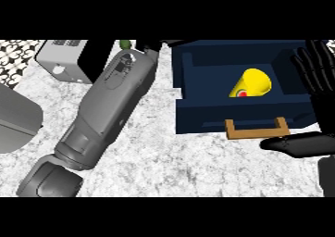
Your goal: Pick up the cup, place it into the drawer and close the drawer
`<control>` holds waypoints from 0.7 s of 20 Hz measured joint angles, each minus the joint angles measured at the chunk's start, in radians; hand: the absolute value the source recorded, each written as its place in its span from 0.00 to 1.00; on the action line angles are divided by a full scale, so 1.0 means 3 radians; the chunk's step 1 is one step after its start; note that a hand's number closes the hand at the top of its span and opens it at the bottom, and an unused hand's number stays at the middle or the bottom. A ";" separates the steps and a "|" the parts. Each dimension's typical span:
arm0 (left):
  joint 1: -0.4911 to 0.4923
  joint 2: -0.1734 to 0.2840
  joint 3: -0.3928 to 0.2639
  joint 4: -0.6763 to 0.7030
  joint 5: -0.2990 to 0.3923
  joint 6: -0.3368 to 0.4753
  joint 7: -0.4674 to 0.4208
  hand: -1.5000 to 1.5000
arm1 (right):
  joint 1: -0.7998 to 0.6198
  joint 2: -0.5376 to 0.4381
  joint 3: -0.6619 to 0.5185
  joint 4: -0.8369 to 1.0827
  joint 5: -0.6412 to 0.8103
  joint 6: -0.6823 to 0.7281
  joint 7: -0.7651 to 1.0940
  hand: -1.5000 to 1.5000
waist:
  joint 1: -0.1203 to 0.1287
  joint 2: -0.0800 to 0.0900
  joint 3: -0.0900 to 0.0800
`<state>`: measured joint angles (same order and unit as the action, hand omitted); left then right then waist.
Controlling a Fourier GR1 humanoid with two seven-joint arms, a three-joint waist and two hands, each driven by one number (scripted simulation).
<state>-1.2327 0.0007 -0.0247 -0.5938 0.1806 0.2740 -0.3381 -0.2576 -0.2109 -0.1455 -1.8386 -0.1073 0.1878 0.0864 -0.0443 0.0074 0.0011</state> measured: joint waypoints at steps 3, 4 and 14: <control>-0.0203 -0.0001 -0.0155 0.0297 0.0082 0.0139 0.0122 1.00 | -0.0062 0.0004 0.0016 0.0093 0.0016 0.0021 -0.0073 0.00 | -0.0048 0.0017 0.0001; -0.0233 -0.0001 -0.0219 0.0383 0.0110 0.0187 0.0141 1.00 | -0.0080 -0.0008 0.0002 0.0125 -0.0005 0.0042 -0.0085 0.00 | -0.0061 0.0021 0.0001; -0.0369 -0.0002 -0.0762 0.0974 0.0309 0.0010 0.0406 1.00 | -0.0305 0.0010 0.0080 0.0192 -0.0058 0.0102 -0.0082 0.00 | -0.0319 0.0088 0.0003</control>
<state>-1.3435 0.0000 -0.2534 -0.3017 0.2734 0.2770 -0.2164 -0.3491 -0.2078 -0.1215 -1.7811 -0.1246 0.2185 0.0619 -0.1401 0.0338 0.0022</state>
